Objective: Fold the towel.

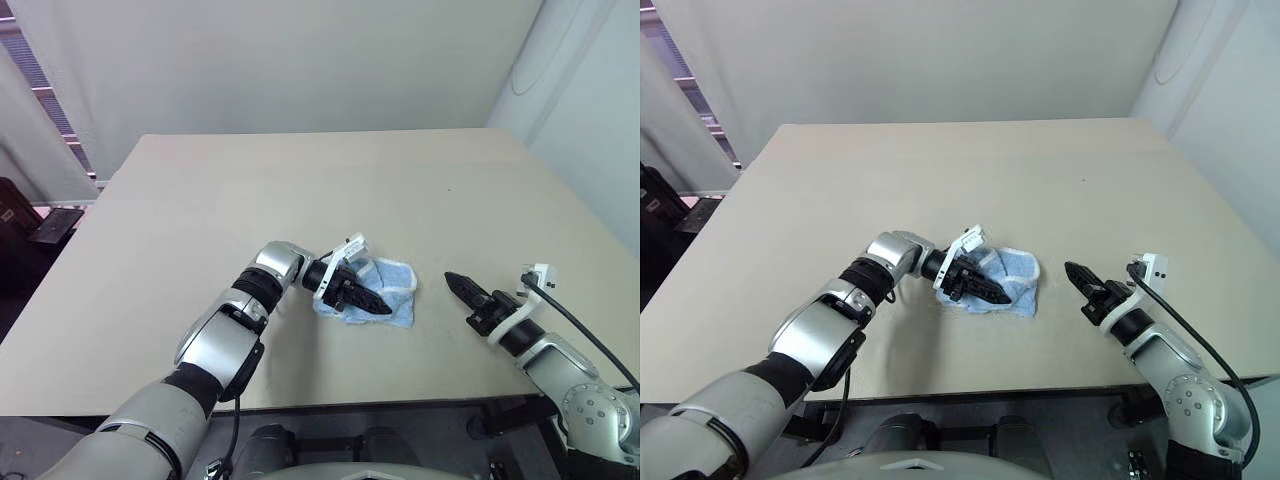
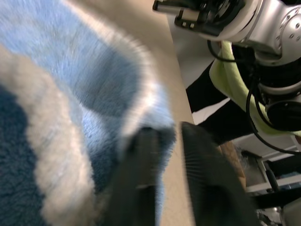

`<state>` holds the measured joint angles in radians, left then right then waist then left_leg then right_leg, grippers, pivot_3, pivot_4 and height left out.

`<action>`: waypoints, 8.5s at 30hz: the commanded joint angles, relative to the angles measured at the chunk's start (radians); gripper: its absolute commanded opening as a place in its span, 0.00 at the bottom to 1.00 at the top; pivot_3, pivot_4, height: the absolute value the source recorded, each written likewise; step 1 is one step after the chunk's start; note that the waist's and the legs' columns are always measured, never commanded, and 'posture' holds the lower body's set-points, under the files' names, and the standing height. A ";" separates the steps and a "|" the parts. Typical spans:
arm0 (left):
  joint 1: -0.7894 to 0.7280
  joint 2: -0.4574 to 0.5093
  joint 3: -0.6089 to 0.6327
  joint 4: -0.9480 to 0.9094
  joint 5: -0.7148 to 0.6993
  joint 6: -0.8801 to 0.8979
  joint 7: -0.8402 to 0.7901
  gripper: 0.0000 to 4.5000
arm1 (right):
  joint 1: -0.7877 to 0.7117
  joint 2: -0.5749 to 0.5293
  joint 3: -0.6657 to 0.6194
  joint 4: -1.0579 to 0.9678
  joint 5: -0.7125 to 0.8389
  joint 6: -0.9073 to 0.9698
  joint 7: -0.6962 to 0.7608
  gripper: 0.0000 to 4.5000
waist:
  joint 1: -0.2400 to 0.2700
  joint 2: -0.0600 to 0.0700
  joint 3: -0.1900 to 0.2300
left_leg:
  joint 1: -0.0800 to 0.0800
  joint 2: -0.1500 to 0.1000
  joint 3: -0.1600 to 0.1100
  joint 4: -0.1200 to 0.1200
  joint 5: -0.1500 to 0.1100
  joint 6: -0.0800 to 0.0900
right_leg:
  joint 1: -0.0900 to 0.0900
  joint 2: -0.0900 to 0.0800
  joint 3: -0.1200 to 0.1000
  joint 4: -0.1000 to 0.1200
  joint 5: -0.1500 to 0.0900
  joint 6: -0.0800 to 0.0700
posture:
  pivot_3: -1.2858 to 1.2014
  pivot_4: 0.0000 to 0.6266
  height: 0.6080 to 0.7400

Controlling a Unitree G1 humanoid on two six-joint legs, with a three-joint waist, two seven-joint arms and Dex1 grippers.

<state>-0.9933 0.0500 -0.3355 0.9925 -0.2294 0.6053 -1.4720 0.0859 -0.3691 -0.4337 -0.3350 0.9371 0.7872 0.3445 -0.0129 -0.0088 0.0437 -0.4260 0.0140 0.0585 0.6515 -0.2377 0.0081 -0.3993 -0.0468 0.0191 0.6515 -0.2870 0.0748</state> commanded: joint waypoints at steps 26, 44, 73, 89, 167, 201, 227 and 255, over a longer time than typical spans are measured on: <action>0.008 0.281 0.126 -0.235 -0.093 0.034 -0.050 0.92 | -0.081 -0.017 0.033 0.068 -0.023 -0.030 0.039 0.00 | -0.002 0.001 0.000 | 0.002 0.001 0.000 0.003 0.000 0.000 | 0.003 0.001 0.001 0.001 0.000 0.000 | 0.52 0.00 1.00; 0.055 0.186 0.131 -0.144 0.076 -0.557 0.102 0.92 | -0.374 -0.162 0.252 -0.052 0.022 0.033 0.194 0.00 | -0.001 0.000 0.000 | 0.003 0.002 -0.001 0.004 0.000 0.000 | 0.003 0.002 0.001 0.003 0.002 0.000 | 0.52 0.00 1.00; 0.146 0.055 0.091 0.044 0.189 -0.632 0.179 0.01 | -0.299 -0.129 0.492 0.463 -0.493 -0.143 0.310 0.00 | 0.003 -0.001 -0.002 | 0.002 0.001 0.000 0.013 -0.003 0.004 | 0.006 0.001 0.000 0.003 0.006 0.006 | 0.52 0.00 1.00; 0.117 0.213 0.219 -0.109 0.081 -0.459 0.018 0.36 | -0.233 -0.130 0.198 0.224 -0.205 0.019 0.328 0.53 | -0.001 -0.002 -0.003 | 0.001 0.002 -0.001 0.013 -0.003 0.004 | 0.005 -0.001 0.001 0.003 0.004 0.003 | 0.52 0.00 1.00; 0.229 0.382 0.233 -0.288 0.030 -0.273 0.152 0.95 | -0.704 0.051 -0.386 0.578 -0.022 0.656 0.155 0.01 | -0.030 -0.003 -0.007 | 0.000 0.001 0.003 -0.004 -0.002 0.002 | -0.014 -0.014 -0.007 0.007 0.014 -0.002 | 0.52 0.00 1.00; 0.226 0.360 0.218 -0.255 0.036 -0.287 0.145 0.95 | -0.681 -0.032 -0.513 0.744 0.099 0.059 -0.249 0.01 | -0.055 0.002 -0.003 | 0.005 0.003 0.018 -0.003 -0.002 0.005 | -0.009 -0.005 0.005 -0.003 0.017 0.007 | 0.52 0.00 1.00; 0.243 0.371 0.242 -0.256 0.028 -0.275 0.179 0.95 | -0.638 -0.166 -0.439 1.177 -0.034 -0.099 -0.152 0.68 | -0.032 -0.002 -0.004 | 0.015 0.002 0.020 -0.005 -0.003 0.005 | 0.003 -0.013 0.004 -0.008 0.015 0.004 | 0.52 0.00 1.00; 0.198 0.344 0.311 -0.249 -0.033 -0.424 0.106 0.95 | 0.078 -0.361 -0.082 -0.048 -0.233 -0.238 0.384 1.00 | -0.021 -0.003 -0.003 | 0.005 0.002 0.020 0.000 -0.005 0.008 | -0.001 -0.012 0.002 -0.016 0.017 0.006 | 0.52 0.00 1.00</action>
<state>-0.7870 0.3922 -0.0513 0.7799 -0.2337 0.2059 -1.3520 0.1617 -0.7106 -0.5387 -0.3522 0.7510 0.6101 0.6872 -0.0337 -0.0117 0.0403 -0.4217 0.0161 0.0790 0.6514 -0.2423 0.0167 -0.4009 -0.0590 0.0211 0.6347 -0.2696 0.0813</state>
